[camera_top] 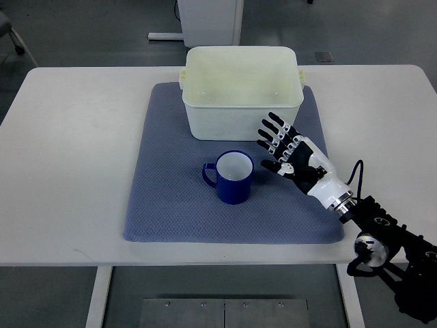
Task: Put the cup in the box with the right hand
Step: 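Lower the open right hand around the blue mug's body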
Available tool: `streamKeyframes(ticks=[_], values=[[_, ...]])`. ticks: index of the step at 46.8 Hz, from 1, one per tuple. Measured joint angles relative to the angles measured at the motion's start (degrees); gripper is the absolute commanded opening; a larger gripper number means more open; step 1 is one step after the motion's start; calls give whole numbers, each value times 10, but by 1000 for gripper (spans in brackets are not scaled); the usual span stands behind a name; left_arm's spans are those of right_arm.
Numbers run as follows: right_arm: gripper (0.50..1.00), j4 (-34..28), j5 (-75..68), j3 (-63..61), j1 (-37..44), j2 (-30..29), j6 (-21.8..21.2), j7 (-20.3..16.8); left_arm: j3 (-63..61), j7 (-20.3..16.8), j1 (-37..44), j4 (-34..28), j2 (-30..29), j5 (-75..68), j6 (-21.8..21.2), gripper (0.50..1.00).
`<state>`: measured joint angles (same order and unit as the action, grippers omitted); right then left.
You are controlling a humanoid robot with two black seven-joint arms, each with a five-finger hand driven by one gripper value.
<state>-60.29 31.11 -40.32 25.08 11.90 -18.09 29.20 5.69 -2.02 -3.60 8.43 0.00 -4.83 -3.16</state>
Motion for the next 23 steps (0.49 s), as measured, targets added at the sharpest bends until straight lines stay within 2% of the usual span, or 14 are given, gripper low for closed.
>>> streamKeyframes(ticks=[13,23], values=[[983,2,6,42,18,-23,59,26,0,0,0,0,0,0,0,1000],[983,2,10,60,21,-27,66,34,0,0,0,0,0,0,0,1000]])
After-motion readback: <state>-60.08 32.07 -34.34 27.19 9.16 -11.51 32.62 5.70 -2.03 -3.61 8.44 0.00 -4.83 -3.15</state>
